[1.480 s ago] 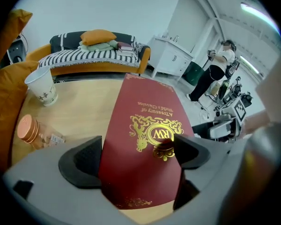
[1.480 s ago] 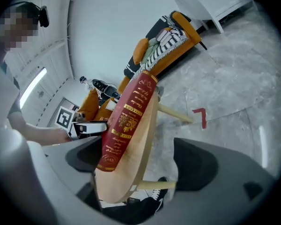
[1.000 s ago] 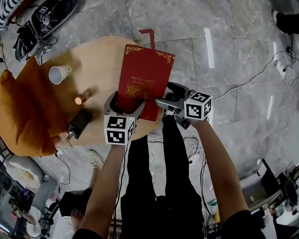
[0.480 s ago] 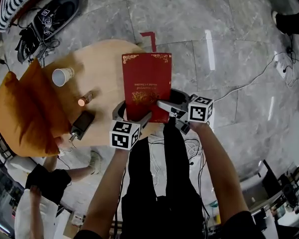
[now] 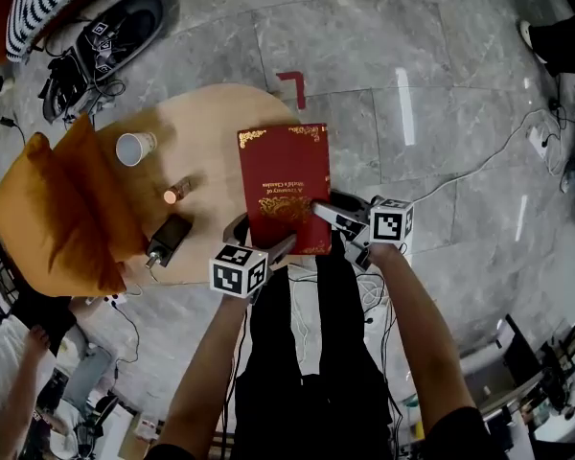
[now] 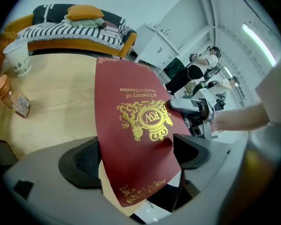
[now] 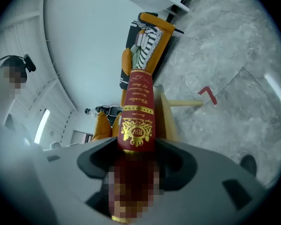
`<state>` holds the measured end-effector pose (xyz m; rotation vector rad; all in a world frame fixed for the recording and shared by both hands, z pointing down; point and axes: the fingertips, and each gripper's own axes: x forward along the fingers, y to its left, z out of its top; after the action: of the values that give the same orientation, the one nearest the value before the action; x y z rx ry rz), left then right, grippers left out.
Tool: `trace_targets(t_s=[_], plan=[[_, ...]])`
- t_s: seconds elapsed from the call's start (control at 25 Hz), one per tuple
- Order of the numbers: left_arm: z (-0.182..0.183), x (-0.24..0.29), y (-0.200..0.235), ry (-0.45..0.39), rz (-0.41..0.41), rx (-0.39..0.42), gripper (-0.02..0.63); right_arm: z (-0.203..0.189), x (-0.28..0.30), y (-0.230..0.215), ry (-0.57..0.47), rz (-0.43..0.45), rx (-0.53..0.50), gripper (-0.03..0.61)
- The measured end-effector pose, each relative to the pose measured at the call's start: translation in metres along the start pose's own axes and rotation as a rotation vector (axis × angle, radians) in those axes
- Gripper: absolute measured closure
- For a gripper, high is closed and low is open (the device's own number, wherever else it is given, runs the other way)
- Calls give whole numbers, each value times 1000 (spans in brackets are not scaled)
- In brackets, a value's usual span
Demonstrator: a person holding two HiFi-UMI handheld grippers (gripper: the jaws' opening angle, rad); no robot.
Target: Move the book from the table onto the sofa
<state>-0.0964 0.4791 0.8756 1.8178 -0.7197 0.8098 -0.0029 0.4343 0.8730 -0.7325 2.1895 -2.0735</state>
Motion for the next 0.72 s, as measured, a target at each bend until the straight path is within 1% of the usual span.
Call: trace_targets(t_s=[0.08, 0.2, 0.28, 0.4, 0.52, 0.56, 0.72], plan=[[0, -10, -7, -12, -47, -56, 149, -4, -2, 10, 13, 11, 10, 328], [6, -30, -13, -58, -118, -170, 149, -9, -4, 29, 31, 28, 22, 330], [11, -47, -16, -90, -142, -217, 149, -11, -6, 47, 39, 48, 17, 330], [24, -77, -22, -152, -164, -247, 149, -8, -10, 78, 28, 73, -5, 330], [31, -114, -33, -210, -212, -297, 149, -9, -19, 111, 4, 107, -8, 330], [31, -126, -36, -216, -226, -310, 149, -11, -22, 123, 1, 120, -7, 330], [34, -168, -41, -231, -268, -319, 149, -9, -30, 165, 1, 151, -17, 330]])
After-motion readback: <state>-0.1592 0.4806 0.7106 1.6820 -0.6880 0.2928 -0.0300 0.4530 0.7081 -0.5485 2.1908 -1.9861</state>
